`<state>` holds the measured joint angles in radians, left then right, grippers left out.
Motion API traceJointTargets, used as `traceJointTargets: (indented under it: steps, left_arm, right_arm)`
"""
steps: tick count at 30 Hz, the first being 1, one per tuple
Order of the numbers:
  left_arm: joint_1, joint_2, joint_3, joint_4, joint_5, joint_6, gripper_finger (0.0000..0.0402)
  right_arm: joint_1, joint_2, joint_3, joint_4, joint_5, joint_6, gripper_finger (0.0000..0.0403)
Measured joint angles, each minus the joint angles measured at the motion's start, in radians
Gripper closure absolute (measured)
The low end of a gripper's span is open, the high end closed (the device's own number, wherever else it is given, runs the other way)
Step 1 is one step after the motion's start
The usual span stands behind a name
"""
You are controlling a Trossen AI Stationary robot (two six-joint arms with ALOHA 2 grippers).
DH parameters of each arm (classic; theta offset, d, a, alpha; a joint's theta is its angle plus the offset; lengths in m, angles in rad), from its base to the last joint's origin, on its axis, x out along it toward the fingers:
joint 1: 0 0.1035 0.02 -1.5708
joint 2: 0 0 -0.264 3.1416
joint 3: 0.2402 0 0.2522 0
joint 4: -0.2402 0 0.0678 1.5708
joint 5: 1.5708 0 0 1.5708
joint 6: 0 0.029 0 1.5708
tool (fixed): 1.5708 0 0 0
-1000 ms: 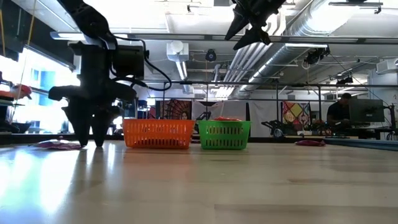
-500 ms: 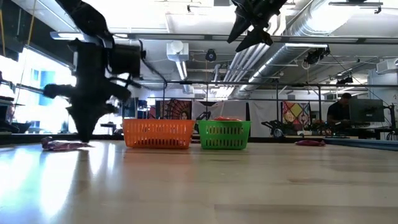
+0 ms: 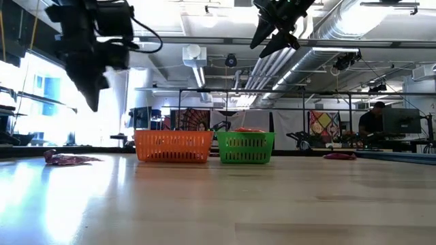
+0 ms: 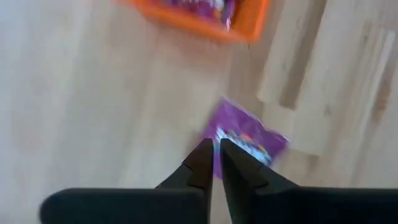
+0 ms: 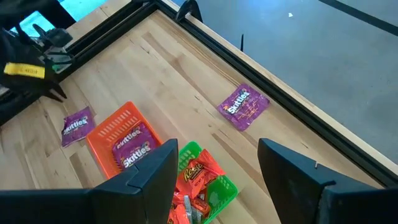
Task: Sort candy by brand, put in halloween buckets
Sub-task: Put the violet candy into the orange bin
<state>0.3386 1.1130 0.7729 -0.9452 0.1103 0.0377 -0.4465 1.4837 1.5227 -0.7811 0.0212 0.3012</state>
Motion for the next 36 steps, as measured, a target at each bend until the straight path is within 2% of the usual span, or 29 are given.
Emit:
traceJointTargets:
  steps: [4,9,15,21,28,33,36]
  left_arm:
    - [-0.022,-0.029,-0.056,0.0,0.05,-0.213,0.0333]
    - [-0.033,-0.016,-0.154,0.049,0.091,-0.326,0.0257]
    - [0.013,0.036,-0.155,0.091,0.027,-0.497,0.0193]
    - [0.048,0.154,-0.155,0.102,0.063,-0.576,0.0186]
    - [0.048,0.294,-0.151,0.173,0.028,-0.604,0.0186]
    - [0.04,0.345,-0.147,0.166,0.027,-0.613,0.0188]
    - [0.031,0.345,-0.149,0.168,0.013,-0.612,0.0205]
  right_arm:
    - [0.0,0.0,0.0,0.0,-0.001,0.001,0.0187]
    - [0.0,0.0,0.0,0.0,-0.003,-0.007,0.0187]
    - [0.0,0.002,0.0,0.0,-0.003,-0.014,0.0187]
    - [0.0,0.009,0.0,0.005,-0.005,-0.005,0.0187]
    - [0.0,0.009,0.0,0.008,-0.006,-0.004,0.0187]
    - [0.0,0.01,0.0,0.007,-0.006,-0.003,0.0187]
    - [0.0,0.01,0.0,0.007,-0.006,-0.007,0.0187]
